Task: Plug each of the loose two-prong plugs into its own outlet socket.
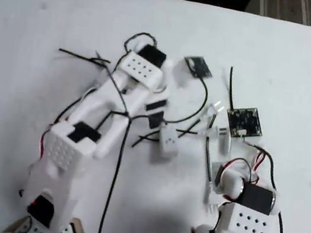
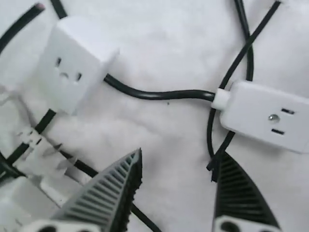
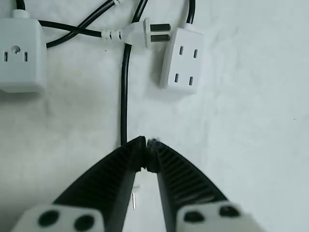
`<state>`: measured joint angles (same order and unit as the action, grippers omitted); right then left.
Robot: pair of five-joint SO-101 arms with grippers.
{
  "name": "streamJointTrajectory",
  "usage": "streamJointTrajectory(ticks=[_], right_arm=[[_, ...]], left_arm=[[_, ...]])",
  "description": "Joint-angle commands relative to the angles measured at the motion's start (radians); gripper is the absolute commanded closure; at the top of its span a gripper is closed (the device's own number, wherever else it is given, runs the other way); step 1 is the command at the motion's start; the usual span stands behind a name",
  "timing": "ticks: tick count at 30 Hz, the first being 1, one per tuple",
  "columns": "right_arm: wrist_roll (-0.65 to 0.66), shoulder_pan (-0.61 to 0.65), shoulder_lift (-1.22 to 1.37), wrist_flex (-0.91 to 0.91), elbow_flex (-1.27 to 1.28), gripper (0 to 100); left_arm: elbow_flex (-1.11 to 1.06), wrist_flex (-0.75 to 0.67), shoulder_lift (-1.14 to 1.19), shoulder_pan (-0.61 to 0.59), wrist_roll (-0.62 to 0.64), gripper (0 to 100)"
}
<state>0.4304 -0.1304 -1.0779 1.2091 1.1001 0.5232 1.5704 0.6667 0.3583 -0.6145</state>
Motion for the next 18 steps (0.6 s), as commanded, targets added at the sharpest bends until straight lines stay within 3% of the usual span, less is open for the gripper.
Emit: streamJointTrajectory(ticks=[1, 10, 18], right_arm=[[-0.008, -0.012, 0.002, 0.001, -0.006, 97.8], [-0.008, -0.008, 0.002, -0.002, -0.006, 97.8], [-0.008, -0.010, 0.002, -0.002, -0.006, 97.8]], left_arm=[[0.011, -0.035, 0.013, -0.010, -0.173, 76], [0.009, -0.135, 0.022, 0.018, -0.288, 76], [0.002, -0.209, 0.027, 0.051, -0.301, 76]])
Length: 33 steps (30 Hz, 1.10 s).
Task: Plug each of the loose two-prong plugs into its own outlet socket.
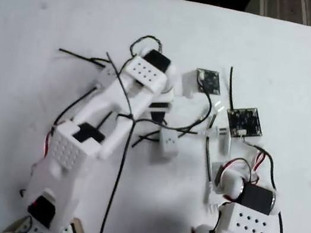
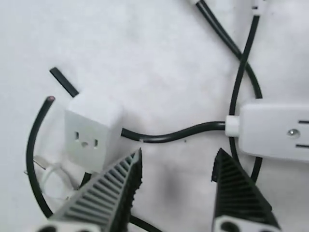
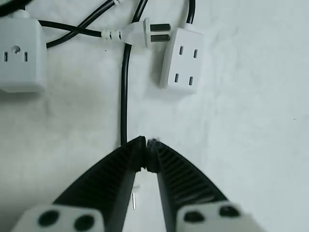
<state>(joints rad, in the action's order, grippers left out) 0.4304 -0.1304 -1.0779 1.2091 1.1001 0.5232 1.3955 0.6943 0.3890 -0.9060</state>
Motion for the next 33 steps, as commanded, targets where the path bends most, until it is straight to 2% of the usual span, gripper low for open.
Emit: streamJointTrajectory(ticks=[1, 6, 10, 18, 25, 33], right_arm=[[-0.008, -0.010, 0.002, -0.002, -0.006, 97.8], [-0.006, -0.010, 0.002, -0.002, -0.006, 97.8], [-0.006, -0.010, 0.002, -0.002, -0.006, 97.8], [-0.006, -0.012, 0.002, -0.001, -0.006, 97.8], [-0.006, -0.012, 0.002, -0.001, -0.006, 97.8], [-0.006, -0.012, 0.002, 0.001, -0.006, 97.8]], left_arm=[[0.006, -0.035, 0.008, 0.027, -0.009, 76], [0.072, -0.021, 0.101, 0.033, -0.011, 76], [0.184, 0.048, 0.182, 0.036, -0.011, 76], [0.373, 0.144, 0.323, 0.087, -0.011, 98], [0.545, 0.382, 0.337, 0.081, -0.006, 98], [0.611, 0.391, 0.315, 0.004, 0.035, 98]])
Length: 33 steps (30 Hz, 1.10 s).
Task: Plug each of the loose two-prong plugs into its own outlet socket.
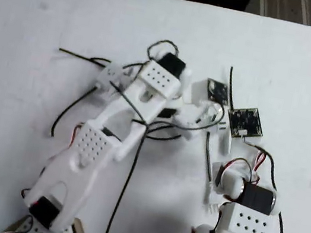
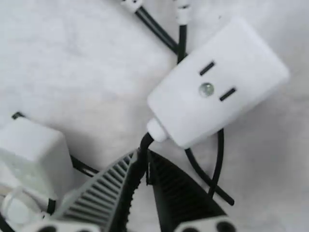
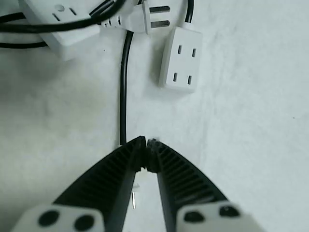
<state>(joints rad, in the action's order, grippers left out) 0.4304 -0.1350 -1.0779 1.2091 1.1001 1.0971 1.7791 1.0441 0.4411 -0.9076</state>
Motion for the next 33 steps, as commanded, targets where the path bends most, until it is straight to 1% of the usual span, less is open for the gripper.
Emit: streamJointTrajectory(ticks=[1, 5, 9, 13, 15, 19, 22, 25, 27, 29, 33], right_arm=[[-0.006, -0.007, 0.002, 0.001, -0.006, 97.8], [-0.006, -0.007, 0.002, 0.001, -0.006, 97.8], [-0.005, -0.007, 0.002, 0.001, -0.006, 97.8], [-0.005, -0.007, 0.002, 0.001, -0.006, 97.8], [-0.005, -0.007, 0.002, 0.002, -0.006, 97.8], [-0.006, -0.007, 0.002, 0.002, -0.008, 97.8], [-0.006, -0.007, 0.002, 0.002, -0.008, 97.8], [-0.006, -0.002, 0.002, 0.002, -0.008, 97.8], [-0.005, -0.001, 0.002, 0.002, -0.009, 97.8], [-0.005, -0.001, 0.002, 0.002, -0.011, 97.8], [-0.003, 0.024, 0.002, 0.004, -0.032, 97.8]], left_arm=[[0.021, 0.008, -0.045, -0.059, 0.043, 98], [-0.083, 0.008, -0.133, -0.108, 0.040, 98], [-0.256, 0.006, -0.265, -0.147, 0.026, 98], [-0.462, -0.002, -0.401, -0.179, -0.058, 98], [-0.566, -0.034, -0.455, -0.209, -0.087, 98], [-0.767, -0.152, -0.521, -0.265, -0.135, 98], [-0.878, -0.236, -0.542, -0.286, -0.152, 98], [-0.934, -0.319, -0.549, -0.317, -0.152, 98], [-0.937, -0.347, -0.549, -0.341, -0.146, 98], [-0.934, -0.339, -0.564, -0.360, -0.141, 98], [-0.939, -0.265, -0.662, -0.395, -0.140, 98]])
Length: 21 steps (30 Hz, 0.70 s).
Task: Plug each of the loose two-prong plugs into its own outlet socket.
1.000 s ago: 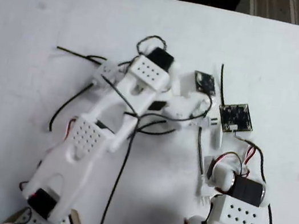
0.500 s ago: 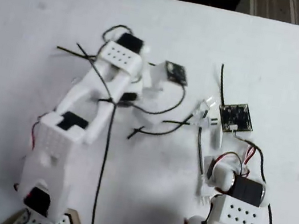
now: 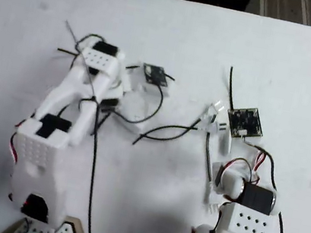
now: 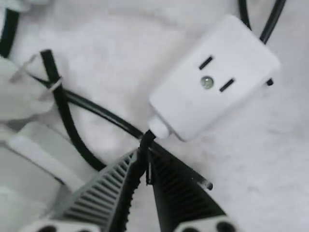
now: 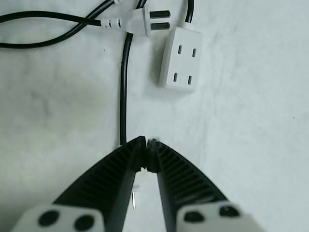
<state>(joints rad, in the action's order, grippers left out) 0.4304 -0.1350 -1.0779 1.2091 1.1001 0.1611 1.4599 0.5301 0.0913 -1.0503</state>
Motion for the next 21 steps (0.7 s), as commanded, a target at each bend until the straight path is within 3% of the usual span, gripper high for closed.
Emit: streamJointTrajectory(ticks=[1, 8, 17, 21], right_arm=[[-0.003, 0.039, 0.002, 0.013, -0.044, 97.8], [-0.006, 0.173, 0.002, 0.131, -0.166, 97.7], [0.002, 0.249, 0.007, 0.179, -0.212, 97.7], [0.002, 0.341, 0.013, 0.156, -0.212, 97.7]], left_arm=[[-0.005, 0.077, -0.179, -0.053, 0.012, 98], [-0.064, 0.117, -0.352, -0.082, 0.149, 82], [-0.465, -0.072, -0.601, -0.056, 0.158, 81], [-0.555, -0.078, -0.791, -0.130, 0.285, 81]])
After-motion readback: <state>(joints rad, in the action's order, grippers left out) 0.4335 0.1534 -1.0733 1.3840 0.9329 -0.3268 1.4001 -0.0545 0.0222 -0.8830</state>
